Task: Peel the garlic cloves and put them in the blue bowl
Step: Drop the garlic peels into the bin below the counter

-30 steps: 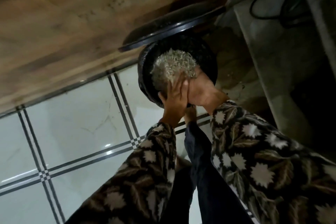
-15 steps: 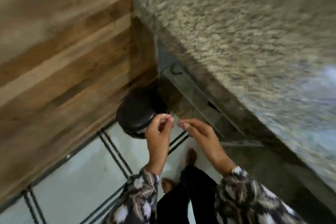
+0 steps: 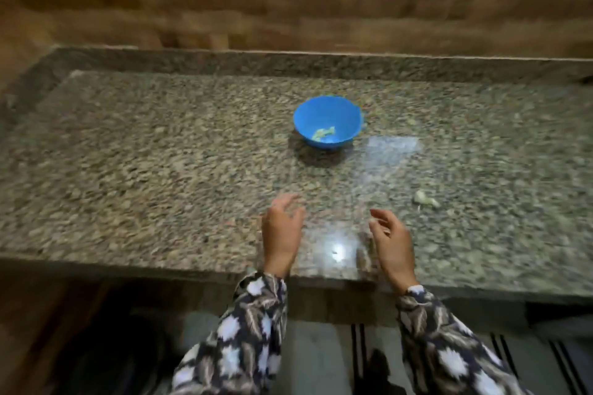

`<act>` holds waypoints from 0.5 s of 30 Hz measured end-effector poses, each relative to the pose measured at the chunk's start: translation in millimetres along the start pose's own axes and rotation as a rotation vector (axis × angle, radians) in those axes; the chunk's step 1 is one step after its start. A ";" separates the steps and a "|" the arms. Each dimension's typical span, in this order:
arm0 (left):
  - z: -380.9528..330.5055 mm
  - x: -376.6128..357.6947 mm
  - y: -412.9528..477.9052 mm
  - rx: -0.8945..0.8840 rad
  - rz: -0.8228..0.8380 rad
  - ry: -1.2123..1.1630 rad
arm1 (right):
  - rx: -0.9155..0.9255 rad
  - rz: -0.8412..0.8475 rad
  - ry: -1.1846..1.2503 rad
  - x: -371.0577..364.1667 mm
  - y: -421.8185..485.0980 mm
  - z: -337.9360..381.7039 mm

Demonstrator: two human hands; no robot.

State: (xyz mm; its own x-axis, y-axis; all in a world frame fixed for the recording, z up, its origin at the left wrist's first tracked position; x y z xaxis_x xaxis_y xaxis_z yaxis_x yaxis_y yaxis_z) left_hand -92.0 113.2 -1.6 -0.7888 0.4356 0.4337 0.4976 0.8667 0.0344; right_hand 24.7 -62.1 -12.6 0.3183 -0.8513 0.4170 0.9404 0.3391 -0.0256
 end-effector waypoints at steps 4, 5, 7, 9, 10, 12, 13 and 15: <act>6.4 -25.6 32.1 0.045 -0.105 0.432 | 0.085 -0.108 -0.235 64.6 55.2 -27.4; 10.2 -29.1 36.7 0.031 -0.085 0.503 | 0.083 -0.090 -0.317 71.8 68.8 -31.0; 13.0 -33.6 41.5 -0.002 -0.044 0.586 | -0.002 -0.009 -0.478 78.8 90.2 -39.5; -1.8 -34.5 44.9 -0.016 -0.031 0.532 | -0.049 0.062 -0.561 81.1 104.1 -43.9; -15.5 -35.2 49.6 -0.012 -0.039 0.442 | -0.034 0.075 -0.589 81.1 109.9 -45.0; -52.4 -40.6 66.5 -0.034 -0.081 0.263 | -0.004 0.091 -0.626 80.9 120.2 -45.1; -70.8 -44.6 79.1 -0.053 -0.112 0.216 | 0.010 0.105 -0.632 79.5 123.1 -45.9; -94.3 -57.1 111.0 -0.065 -0.136 0.184 | 0.040 0.124 -0.619 74.8 126.7 -51.4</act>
State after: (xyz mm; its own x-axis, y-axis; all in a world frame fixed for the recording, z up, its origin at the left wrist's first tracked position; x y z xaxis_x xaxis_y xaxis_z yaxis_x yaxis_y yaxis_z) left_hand 42.3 161.7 62.4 -0.7739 0.2593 0.5778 0.4181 0.8945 0.1585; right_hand 173.8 -103.4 -31.3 0.2851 -0.4197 0.8617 0.8922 0.4448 -0.0785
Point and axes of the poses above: each hand's wrist, its own y-axis towards the middle knuckle, its own x-axis out of the back of the hand, z = x × y, the point moved 5 cm from there along y, towards the middle knuckle, and after that the axes turned 4 degrees about -z, right-handed, at the moved point
